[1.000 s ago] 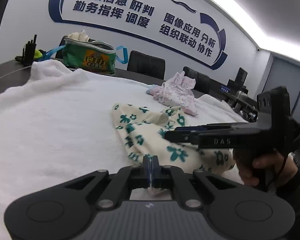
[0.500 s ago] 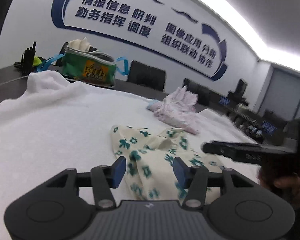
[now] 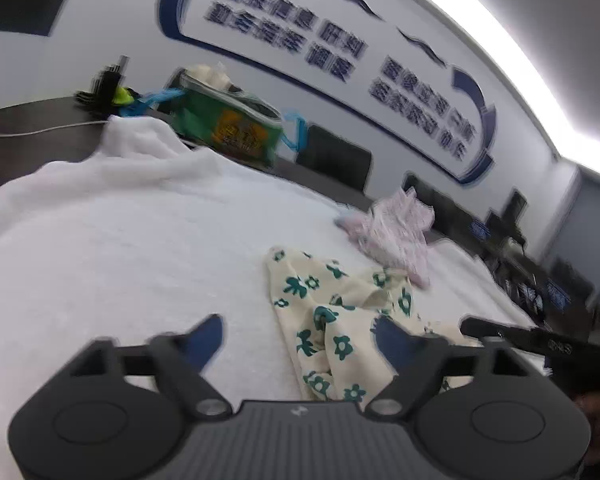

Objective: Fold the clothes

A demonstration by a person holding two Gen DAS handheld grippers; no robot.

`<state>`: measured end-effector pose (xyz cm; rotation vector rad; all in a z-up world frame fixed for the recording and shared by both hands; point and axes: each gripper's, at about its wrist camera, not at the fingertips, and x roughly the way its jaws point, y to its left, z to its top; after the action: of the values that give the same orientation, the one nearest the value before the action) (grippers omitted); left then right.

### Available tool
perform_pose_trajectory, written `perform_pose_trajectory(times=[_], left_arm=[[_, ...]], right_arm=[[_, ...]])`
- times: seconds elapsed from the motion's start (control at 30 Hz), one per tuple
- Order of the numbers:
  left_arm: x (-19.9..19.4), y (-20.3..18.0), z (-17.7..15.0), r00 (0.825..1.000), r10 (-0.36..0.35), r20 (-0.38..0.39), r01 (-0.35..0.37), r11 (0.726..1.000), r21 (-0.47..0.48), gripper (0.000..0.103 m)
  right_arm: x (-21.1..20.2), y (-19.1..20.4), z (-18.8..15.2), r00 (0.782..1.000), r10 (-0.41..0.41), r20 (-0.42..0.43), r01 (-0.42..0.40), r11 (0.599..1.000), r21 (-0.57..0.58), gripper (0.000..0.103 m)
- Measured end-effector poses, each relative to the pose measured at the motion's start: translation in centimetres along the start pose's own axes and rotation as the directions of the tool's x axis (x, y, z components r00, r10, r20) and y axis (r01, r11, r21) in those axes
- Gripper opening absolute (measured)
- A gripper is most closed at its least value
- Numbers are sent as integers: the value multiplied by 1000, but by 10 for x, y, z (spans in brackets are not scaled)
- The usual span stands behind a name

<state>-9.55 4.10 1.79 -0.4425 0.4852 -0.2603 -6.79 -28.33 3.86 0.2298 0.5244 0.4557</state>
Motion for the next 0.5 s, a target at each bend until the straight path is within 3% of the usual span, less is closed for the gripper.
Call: perform_pose_trajectory(times=[0.1,0.13,0.17,0.23,0.27,0.33,0.43,0.5], left_arm=[[13,-6,-5,999,-20,-47,19,1000,-23,86],[19,-8,-7,997,-29,-68,27,999,-28,78],[25,-11,-8,995,-37,-90,34,999,-33,51],[33,-12,-8,990,-67,-120,62,997,-47,30],[35,-8,-6,990,-70,-125,61,995,-74,28],[36,0,-5,986,-92,-136,75,990,-123,28],[24,3,-2,989,-88,-118,77,993,-94,36],[10,2,1,995,-64,-80,62,998,-26,34]], right_arm=[[5,-6,-9,998,54,-27,-52,995,88,62],[11,-6,-13,998,52,-41,-48,994,98,60],[12,-6,-14,998,47,-43,-42,994,100,49],[13,-7,-15,999,33,-41,-29,995,100,29],[14,-7,-15,999,26,-40,-22,995,100,23],[15,-8,-16,999,13,-38,-9,995,100,22],[16,-9,-17,999,-8,-35,11,995,100,28],[3,0,-14,1000,-15,-15,14,1000,-4,37]])
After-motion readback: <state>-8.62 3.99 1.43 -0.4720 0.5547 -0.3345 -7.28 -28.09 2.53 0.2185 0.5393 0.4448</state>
